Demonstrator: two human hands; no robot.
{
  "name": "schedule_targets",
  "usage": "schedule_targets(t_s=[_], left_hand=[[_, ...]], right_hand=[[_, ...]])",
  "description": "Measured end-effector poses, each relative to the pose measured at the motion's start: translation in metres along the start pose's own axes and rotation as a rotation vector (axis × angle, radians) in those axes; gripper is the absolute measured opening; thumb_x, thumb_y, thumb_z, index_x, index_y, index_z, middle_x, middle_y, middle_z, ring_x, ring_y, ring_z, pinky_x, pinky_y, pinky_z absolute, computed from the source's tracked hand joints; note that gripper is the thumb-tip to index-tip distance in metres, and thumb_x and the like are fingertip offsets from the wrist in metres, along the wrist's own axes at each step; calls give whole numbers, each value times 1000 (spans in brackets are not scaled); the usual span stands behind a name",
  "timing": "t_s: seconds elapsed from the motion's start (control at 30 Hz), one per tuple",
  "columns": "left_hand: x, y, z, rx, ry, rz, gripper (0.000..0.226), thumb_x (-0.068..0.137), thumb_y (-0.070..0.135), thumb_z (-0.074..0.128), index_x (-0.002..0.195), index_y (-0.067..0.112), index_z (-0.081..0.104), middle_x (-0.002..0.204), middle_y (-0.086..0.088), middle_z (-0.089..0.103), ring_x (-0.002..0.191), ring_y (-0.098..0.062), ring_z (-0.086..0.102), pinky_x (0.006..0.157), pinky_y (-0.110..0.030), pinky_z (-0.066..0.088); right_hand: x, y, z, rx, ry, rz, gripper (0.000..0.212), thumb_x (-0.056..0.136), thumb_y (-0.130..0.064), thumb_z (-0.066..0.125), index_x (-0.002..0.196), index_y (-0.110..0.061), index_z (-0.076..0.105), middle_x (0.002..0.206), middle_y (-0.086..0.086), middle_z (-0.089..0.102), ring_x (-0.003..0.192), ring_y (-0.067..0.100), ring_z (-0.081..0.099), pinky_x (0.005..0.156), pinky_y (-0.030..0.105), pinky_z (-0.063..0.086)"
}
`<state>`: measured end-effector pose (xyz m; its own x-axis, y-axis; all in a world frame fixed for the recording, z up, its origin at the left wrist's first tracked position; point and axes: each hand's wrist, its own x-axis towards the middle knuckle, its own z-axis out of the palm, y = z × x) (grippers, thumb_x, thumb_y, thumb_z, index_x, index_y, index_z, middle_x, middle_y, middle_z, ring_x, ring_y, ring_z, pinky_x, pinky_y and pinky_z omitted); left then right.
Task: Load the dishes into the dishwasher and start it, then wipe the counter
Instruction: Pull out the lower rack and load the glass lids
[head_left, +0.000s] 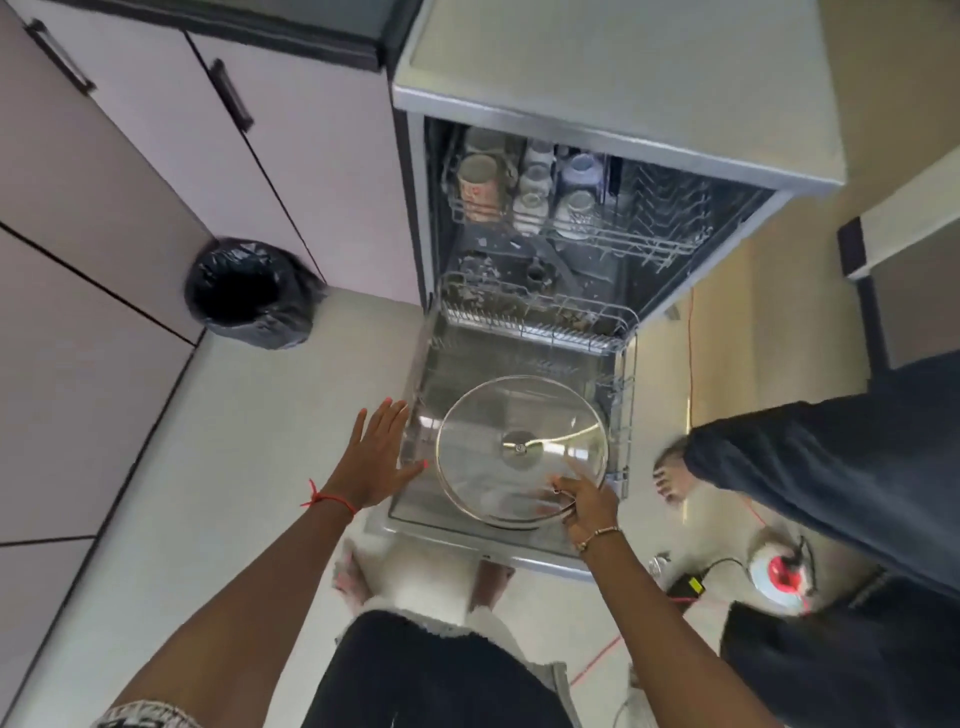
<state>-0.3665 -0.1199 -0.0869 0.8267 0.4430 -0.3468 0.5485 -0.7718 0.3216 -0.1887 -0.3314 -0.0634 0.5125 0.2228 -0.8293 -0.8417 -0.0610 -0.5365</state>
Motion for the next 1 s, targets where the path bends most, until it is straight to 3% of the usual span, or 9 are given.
schedule_targets(t_s=[0.2, 0.37, 0.43, 0.5, 0.57, 0.73, 0.8, 0.9, 1.0], left_hand=[[27, 26, 38, -8, -76, 30, 94, 77, 65, 16, 146, 2, 21, 155, -13, 15, 145, -27, 8, 115, -42, -2], [44, 28, 81, -14, -204, 59, 79, 84, 54, 27, 138, -3, 39, 146, -20, 36, 138, -37, 27, 110, -51, 10], [52, 27, 96, -15, -224, 76, 83, 83, 56, 19, 143, 1, 31, 152, -16, 25, 143, -33, 16, 113, -46, 3], [63, 24, 113, 7, -238, 68, 77, 88, 54, 19, 147, 5, 22, 156, -12, 13, 145, -28, 3, 115, -44, -3], [74, 20, 130, 28, -264, 53, 64, 97, 42, 29, 149, 8, 15, 158, -9, 4, 145, -25, -4, 115, -43, -6], [105, 19, 163, 80, -350, 55, 59, 101, 29, 32, 150, 8, 5, 157, -8, -7, 145, -24, -9, 116, -42, -6], [114, 20, 174, 103, -382, 76, 58, 102, 26, 30, 150, 8, 2, 157, -8, -9, 145, -23, -9, 116, -42, -5], [123, 18, 196, 138, -427, 126, 56, 103, 25, 25, 150, 10, 0, 157, -7, -10, 145, -21, -9, 116, -40, -5], [127, 19, 216, 217, -446, 202, 54, 103, 22, 22, 150, 11, -3, 158, -6, -10, 145, -21, -7, 117, -40, -3]], right_hand=[[38, -2, -32, -66, 233, -82, 35, 76, 19, 50, 95, -8, 63, 46, 2, 62, 34, 20, 58, 34, 34, 48], [74, -8, -35, -288, 442, -192, 36, 71, 16, 56, 99, -4, 68, 61, 8, 59, 37, 16, 55, 37, 30, 50], [91, -12, -37, -410, 469, -238, 39, 72, 12, 55, 100, -12, 67, 71, 15, 64, 46, 17, 63, 42, 32, 54], [111, -14, -38, -567, 500, -307, 33, 73, 0, 56, 102, -8, 68, 85, 24, 67, 68, 34, 67, 60, 47, 57], [130, -15, -41, -648, 514, -346, 26, 75, -4, 56, 98, -5, 68, 80, 21, 68, 66, 36, 65, 65, 50, 56], [156, -28, -22, -844, 536, -450, 29, 71, 8, 49, 87, -4, 70, 79, 22, 67, 71, 34, 65, 63, 38, 54], [165, -29, -17, -907, 542, -456, 25, 75, 8, 49, 81, -7, 68, 82, 21, 65, 76, 31, 61, 61, 27, 44], [180, -27, -14, -963, 579, -406, 26, 84, 2, 50, 106, 1, 65, 107, 23, 63, 102, 34, 57, 71, 26, 37], [195, -22, -16, -1029, 595, -344, 27, 85, 0, 48, 110, 1, 61, 116, 20, 59, 111, 32, 51, 78, 27, 36]])
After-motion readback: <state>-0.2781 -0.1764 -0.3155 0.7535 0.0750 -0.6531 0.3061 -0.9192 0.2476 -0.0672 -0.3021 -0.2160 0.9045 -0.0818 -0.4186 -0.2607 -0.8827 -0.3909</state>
